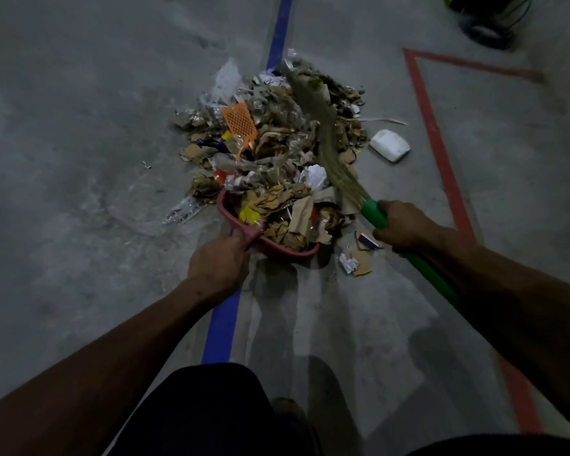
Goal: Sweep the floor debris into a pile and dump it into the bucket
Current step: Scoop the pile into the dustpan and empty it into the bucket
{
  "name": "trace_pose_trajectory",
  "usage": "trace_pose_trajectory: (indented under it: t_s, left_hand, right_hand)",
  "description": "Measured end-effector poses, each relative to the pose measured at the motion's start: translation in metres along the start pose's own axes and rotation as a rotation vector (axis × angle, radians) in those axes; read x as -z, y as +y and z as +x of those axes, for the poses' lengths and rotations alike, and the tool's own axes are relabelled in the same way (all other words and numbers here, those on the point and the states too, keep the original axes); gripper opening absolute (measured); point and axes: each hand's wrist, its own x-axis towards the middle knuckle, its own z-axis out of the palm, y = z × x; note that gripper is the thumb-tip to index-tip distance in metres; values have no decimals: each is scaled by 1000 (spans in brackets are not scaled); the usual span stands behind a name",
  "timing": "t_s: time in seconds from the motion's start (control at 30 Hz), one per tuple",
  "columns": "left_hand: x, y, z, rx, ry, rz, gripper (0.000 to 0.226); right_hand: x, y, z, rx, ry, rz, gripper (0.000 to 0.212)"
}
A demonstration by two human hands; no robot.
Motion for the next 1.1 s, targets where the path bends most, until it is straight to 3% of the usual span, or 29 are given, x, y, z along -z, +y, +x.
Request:
trace_pose_trajectory:
  t_s: [0.17, 0.33, 0.57, 0.67, 0.83, 1.1]
  left_hand:
    - [-1, 1, 3, -22, -2, -22, 27]
    - [-1, 1, -3, -23, 20, -26, 31]
    - [4, -39, -6, -135, -1, -6, 39]
    - [7, -43, -4, -185, -19, 12, 40]
    - [5, -32, 6, -222, -34, 41, 40]
    - [-4, -29, 7, -181, -39, 34, 32]
  right_hand:
    - [-24, 8, -29, 39, 14, -22, 37]
    - [-46, 24, -60, 29, 36, 5, 55]
    - [-14, 40, -65, -111, 176, 216, 57]
    - [-10, 34, -47, -147, 90, 202, 46]
    - [-39, 7, -46, 1, 12, 87, 29]
    - [-77, 8, -91, 60, -25, 82, 57]
